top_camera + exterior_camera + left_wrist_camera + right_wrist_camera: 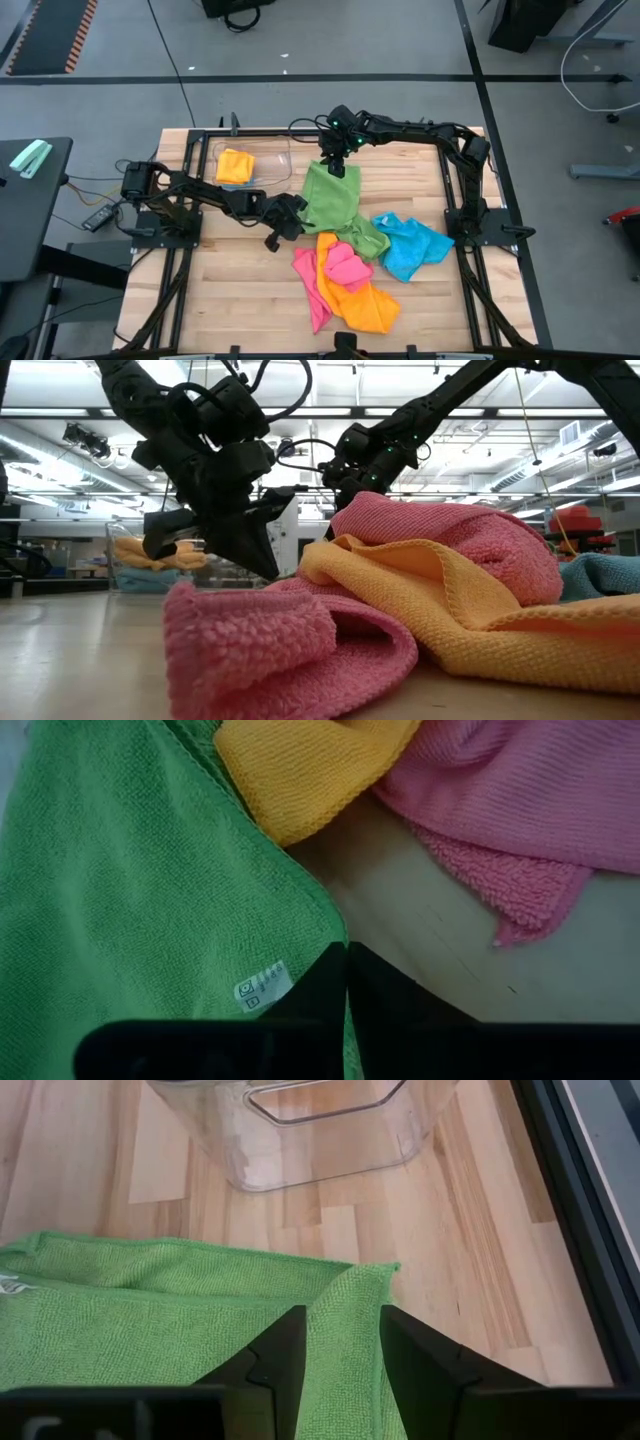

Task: Fold microfiber towels
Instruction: Fold the left green microfiber towel

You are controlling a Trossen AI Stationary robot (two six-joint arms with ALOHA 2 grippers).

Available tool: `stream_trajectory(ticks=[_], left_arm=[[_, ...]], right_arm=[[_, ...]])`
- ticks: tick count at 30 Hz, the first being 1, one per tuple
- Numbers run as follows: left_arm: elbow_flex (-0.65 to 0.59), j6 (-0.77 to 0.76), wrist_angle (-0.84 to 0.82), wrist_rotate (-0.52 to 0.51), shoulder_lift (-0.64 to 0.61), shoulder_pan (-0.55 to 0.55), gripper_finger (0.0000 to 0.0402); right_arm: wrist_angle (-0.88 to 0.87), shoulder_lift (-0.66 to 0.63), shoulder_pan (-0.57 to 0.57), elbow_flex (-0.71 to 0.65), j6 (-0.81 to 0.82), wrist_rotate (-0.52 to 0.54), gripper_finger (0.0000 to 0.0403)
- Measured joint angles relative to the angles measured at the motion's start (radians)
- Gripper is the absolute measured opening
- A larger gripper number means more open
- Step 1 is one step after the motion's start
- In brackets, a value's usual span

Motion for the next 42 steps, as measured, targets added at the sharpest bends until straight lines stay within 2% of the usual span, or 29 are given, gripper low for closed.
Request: stream_trajectory(ticks=[3,10,14,18,30,33,39,42], left_arm=[[0.000,0.000,-0.001,0.000,0.000,0.000,0.0031],[0.000,0.000,-0.001,0.000,0.002,0.001,0.0085],[-0.001,0.001,-0.002,-0.005,0.028,0.008,0.0095],[-0.002,0.001,0.003,-0.021,0.040,0.006,0.0084],[-0.001,0.000,0.013,-0.021,0.040,0.000,0.0010],[-0.001,0.000,0.013,-0.020,0.040,0.000,0.0008],[-0.001,-0.007,0.013,-0.021,0.040,0.000,0.0032],[-0.001,-0.007,0.013,-0.030,0.040,0.000,0.0021]], right_arm=[[0.000,0.000,0.000,0.000,0.000,0.000,0.0138],[0.000,0.000,0.000,0.000,0.000,0.000,0.0138],[0.000,0.000,0.000,0.000,0.000,0.000,0.0138],[0.000,0.000,0.000,0.000,0.000,0.000,0.0138],[-0.001,0.000,0.000,0.000,0.000,0.000,0.0138],[-0.003,0.000,0.000,0.000,0.000,0.000,0.0138],[-0.005,0.000,0.000,0.000,0.000,0.000,0.0138],[-0.008,0.000,0.000,0.000,0.000,0.000,0.0138]])
